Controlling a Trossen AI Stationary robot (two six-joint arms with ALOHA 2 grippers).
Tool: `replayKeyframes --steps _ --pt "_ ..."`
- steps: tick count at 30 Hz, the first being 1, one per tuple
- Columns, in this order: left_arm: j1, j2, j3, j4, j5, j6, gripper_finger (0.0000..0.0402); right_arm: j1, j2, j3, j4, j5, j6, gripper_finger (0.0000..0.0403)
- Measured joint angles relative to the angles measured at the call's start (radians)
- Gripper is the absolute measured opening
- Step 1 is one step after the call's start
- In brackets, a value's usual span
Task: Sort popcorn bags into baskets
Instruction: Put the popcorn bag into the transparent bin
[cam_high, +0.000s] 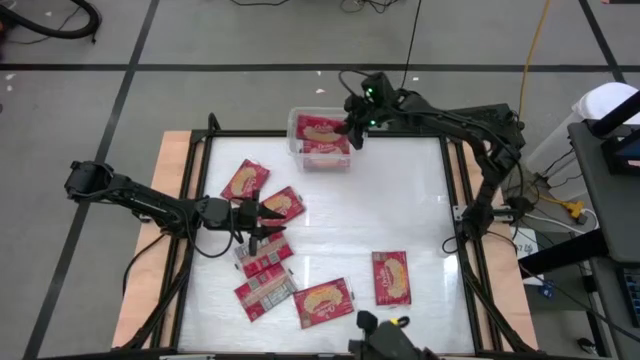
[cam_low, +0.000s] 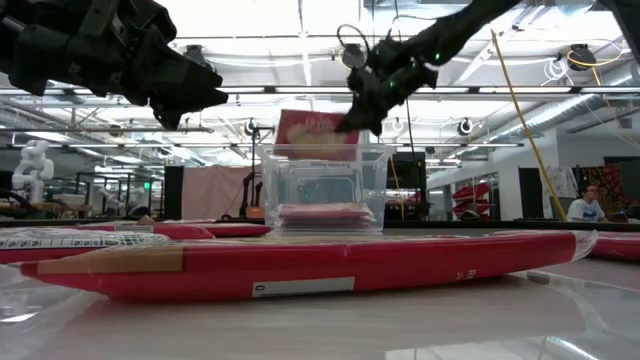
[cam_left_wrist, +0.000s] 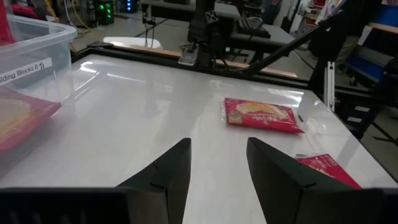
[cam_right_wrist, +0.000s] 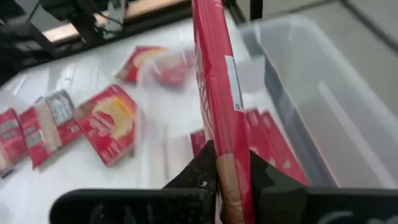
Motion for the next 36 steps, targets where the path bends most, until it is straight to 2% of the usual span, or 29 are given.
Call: replayKeyframes --steps 8,25,28,32,36 --pt "0.000 0.000 0.000 -0.003 0.004 0.009 0.0159 -0.014 0.062 -0.001 -0.023 -0.001 -0.017 0.0017" --pt "-0.005 0.000 0.001 -0.003 0.005 0.009 0.0159 -0.007 0.066 0.000 -0.017 0.058 0.020 0.0066" --pt "-0.015 0.000 0.001 -0.003 0.005 0.009 0.0159 -0.002 0.045 -0.001 -0.023 0.110 0.037 0.0069" --pt "-0.029 0.000 0.001 -0.003 0.005 0.008 0.0159 0.021 0.000 -0.001 -0.029 0.231 0.040 0.0083" --pt "-0.032 0.000 0.001 -0.002 0.004 0.001 0.0159 0.050 -0.070 -0.001 -0.031 0.239 0.062 0.0119"
